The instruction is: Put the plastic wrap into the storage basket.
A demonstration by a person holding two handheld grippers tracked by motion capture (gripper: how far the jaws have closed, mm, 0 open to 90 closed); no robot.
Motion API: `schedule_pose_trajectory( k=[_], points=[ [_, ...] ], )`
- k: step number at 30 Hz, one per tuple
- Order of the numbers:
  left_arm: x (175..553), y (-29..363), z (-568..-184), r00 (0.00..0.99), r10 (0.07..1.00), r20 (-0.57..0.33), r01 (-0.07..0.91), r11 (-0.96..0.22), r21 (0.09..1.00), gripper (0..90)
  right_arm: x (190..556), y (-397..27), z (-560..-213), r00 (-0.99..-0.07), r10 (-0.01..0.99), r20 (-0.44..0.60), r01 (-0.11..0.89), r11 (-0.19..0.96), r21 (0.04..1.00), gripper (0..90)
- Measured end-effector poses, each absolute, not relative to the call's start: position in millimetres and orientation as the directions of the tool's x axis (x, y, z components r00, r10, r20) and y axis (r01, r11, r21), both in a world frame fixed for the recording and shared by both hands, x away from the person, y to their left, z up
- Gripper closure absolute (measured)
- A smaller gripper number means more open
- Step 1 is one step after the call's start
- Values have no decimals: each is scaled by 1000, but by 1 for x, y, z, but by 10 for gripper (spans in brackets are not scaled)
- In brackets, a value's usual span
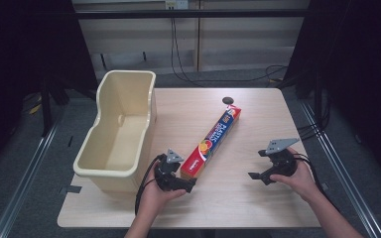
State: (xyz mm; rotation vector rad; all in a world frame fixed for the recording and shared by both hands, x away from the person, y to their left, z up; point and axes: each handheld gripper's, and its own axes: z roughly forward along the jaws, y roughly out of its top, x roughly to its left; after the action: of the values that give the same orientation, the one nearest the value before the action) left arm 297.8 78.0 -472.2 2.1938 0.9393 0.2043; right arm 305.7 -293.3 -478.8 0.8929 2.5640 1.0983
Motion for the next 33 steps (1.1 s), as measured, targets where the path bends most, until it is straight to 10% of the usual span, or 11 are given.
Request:
schedule_pose_trajectory(
  k=[33],
  points=[
    [384, 3, -432, 756, 637, -150, 561, -512, 650, 94, 305, -298, -475, -781, 624, 30, 450, 529, 719, 61]
  ],
)
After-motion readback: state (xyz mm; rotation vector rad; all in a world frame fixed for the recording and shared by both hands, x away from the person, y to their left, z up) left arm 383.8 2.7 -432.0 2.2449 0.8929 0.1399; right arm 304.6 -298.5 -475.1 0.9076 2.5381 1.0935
